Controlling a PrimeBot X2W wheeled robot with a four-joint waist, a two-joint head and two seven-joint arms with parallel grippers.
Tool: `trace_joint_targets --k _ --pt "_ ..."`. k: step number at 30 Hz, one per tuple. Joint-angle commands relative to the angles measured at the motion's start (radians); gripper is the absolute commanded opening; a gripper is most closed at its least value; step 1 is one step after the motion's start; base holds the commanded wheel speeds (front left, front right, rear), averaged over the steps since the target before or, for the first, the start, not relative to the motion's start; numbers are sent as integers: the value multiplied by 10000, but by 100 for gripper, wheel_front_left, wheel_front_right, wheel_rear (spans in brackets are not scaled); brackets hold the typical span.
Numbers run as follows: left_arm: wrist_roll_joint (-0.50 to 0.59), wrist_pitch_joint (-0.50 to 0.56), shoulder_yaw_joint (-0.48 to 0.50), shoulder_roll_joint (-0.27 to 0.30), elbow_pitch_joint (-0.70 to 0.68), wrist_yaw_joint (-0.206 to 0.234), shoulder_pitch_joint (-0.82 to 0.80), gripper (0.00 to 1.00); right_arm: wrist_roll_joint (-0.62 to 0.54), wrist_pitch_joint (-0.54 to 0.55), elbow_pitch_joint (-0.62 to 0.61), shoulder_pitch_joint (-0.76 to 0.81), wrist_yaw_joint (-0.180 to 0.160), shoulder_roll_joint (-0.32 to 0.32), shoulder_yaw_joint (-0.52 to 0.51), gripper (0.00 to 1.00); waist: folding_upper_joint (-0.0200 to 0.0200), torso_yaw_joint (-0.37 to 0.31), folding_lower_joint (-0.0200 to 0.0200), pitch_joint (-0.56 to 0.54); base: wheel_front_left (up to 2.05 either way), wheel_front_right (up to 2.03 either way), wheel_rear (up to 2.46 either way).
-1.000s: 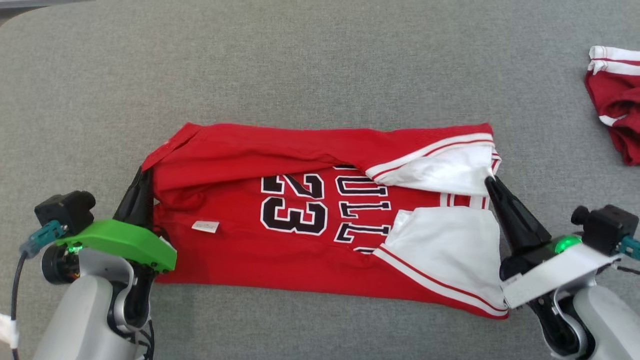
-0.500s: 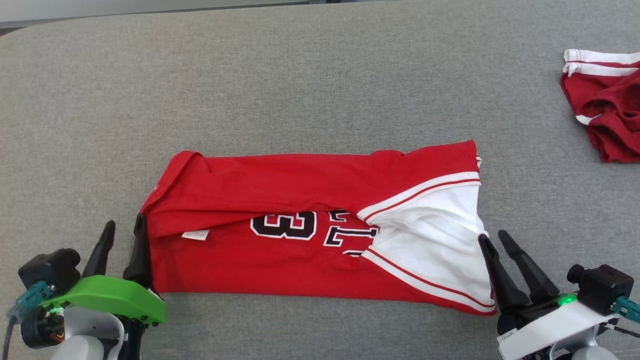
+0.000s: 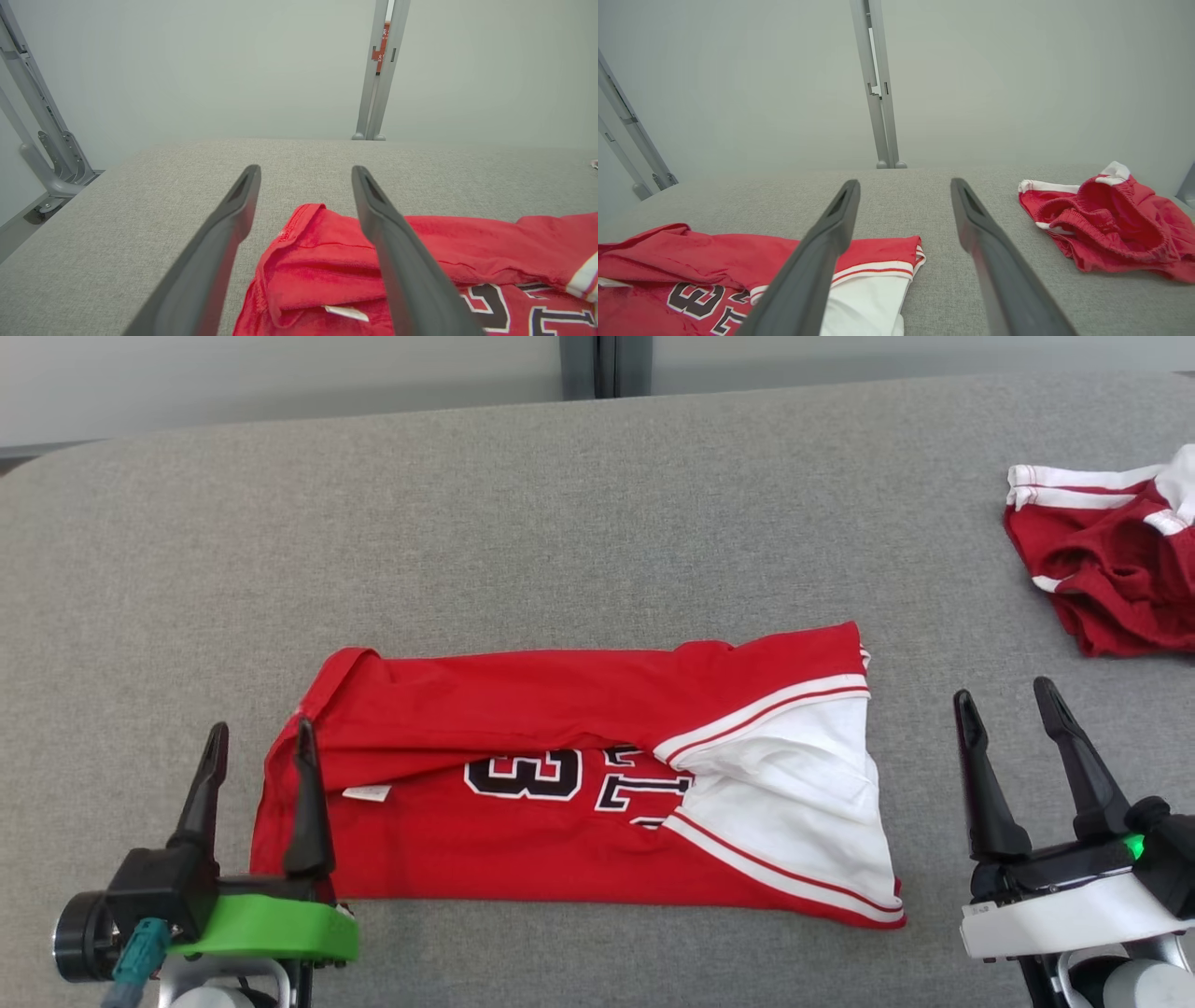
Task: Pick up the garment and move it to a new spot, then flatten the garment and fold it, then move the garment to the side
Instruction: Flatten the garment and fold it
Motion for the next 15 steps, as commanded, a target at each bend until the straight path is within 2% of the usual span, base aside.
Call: trace_joint_targets --k 1,15 --pt "53 59 -33 88 -5 58 241 100 -111 85 -53 227 1 85 -67 100 0 -41 0 -224 0 0 0" --pt "108 252 -188 179 -173 190 264 100 -95 305 -12 420 1 297 -201 100 0 53 0 -347 0 0 0"
